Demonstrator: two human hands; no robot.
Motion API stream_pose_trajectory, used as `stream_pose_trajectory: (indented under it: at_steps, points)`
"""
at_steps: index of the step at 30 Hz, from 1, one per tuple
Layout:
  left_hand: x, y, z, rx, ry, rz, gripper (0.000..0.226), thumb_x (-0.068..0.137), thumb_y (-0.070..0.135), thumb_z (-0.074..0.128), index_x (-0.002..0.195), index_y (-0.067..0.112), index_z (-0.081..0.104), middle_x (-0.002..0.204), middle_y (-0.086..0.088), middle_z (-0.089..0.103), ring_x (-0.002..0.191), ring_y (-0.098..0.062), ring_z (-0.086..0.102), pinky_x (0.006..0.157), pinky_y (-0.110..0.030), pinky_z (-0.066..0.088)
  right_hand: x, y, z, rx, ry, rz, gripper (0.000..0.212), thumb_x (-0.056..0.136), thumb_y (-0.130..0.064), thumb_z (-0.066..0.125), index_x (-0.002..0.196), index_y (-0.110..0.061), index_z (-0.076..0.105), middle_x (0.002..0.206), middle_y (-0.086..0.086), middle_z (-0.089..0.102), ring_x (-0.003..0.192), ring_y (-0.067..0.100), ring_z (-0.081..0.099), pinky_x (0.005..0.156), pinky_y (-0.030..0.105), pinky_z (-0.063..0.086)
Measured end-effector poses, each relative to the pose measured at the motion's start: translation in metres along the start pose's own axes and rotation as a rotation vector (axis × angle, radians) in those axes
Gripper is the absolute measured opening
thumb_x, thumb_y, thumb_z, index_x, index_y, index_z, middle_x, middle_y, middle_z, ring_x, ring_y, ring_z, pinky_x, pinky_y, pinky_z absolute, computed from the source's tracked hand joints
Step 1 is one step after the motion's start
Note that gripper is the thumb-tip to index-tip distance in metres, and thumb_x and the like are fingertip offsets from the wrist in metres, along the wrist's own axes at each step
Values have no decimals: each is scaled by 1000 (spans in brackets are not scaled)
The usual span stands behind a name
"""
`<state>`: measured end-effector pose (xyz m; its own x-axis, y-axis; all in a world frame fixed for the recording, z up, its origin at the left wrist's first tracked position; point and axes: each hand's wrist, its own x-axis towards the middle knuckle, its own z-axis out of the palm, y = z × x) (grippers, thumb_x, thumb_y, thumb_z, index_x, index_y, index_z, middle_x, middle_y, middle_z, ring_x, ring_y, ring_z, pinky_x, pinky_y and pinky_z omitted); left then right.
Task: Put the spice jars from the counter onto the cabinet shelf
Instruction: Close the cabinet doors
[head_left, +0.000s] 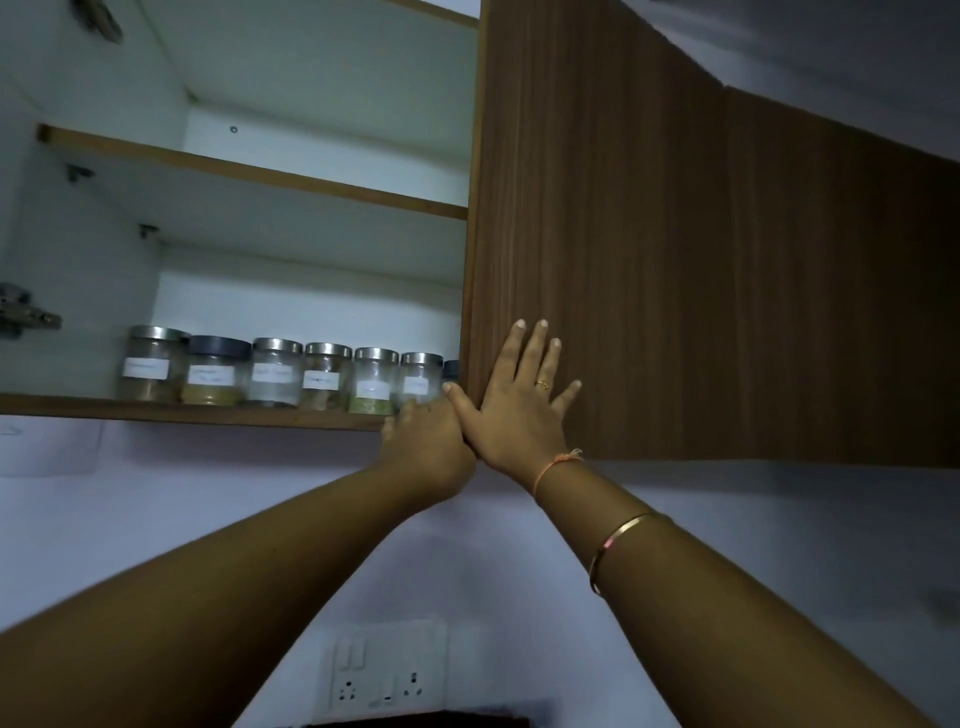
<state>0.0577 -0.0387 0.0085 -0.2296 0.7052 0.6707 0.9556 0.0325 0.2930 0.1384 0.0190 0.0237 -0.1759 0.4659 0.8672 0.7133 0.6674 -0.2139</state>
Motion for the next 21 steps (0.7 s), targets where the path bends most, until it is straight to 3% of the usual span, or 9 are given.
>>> stream_pose_trajectory:
  at_steps: [3, 7, 11, 16, 21]
  points:
    - [20, -21, 9, 158, 14, -31, 60, 92, 35, 49, 144, 13, 28, 153, -12, 22, 145, -33, 0, 115, -53, 11, 13, 0, 25, 1, 9, -23, 98, 88, -64, 38, 150, -11, -16, 157, 15, -23, 144, 36, -21, 107, 70, -4]
    - [37, -46, 19, 272, 64, 15, 70, 90, 49, 48, 147, 16, 22, 158, -11, 2, 145, -30, -10, 115, -52, 1, 24, 4, 50, -33, 43, -84, 93, 88, -63, 36, 151, -17, -15, 156, 21, -22, 143, 42, -22, 104, 75, -5]
    - [50, -64, 24, 394, 86, 73, 73, 88, 58, 43, 145, 16, 24, 157, -8, 13, 146, -27, -3, 116, -49, 0, 31, 12, 70, -57, 102, -148, 92, 86, -66, 34, 152, -20, -11, 156, 24, -18, 142, 45, -20, 103, 74, -10]
    - [57, -76, 29, 446, -12, 53, 68, 90, 63, 31, 146, 24, 29, 152, 1, 32, 146, -23, 8, 116, -50, -3, 40, 16, 90, -63, 142, -162, 92, 85, -68, 33, 152, -21, -9, 156, 25, -16, 142, 45, -18, 102, 73, -13]
    - [60, -74, 28, 553, 64, 88, 56, 89, 61, 39, 132, 26, 47, 130, 4, 56, 128, -15, 43, 117, -44, 4, 47, 17, 106, -92, 174, -150, 89, 84, -68, 28, 153, -21, -2, 157, 26, -10, 143, 47, -13, 102, 74, -12]
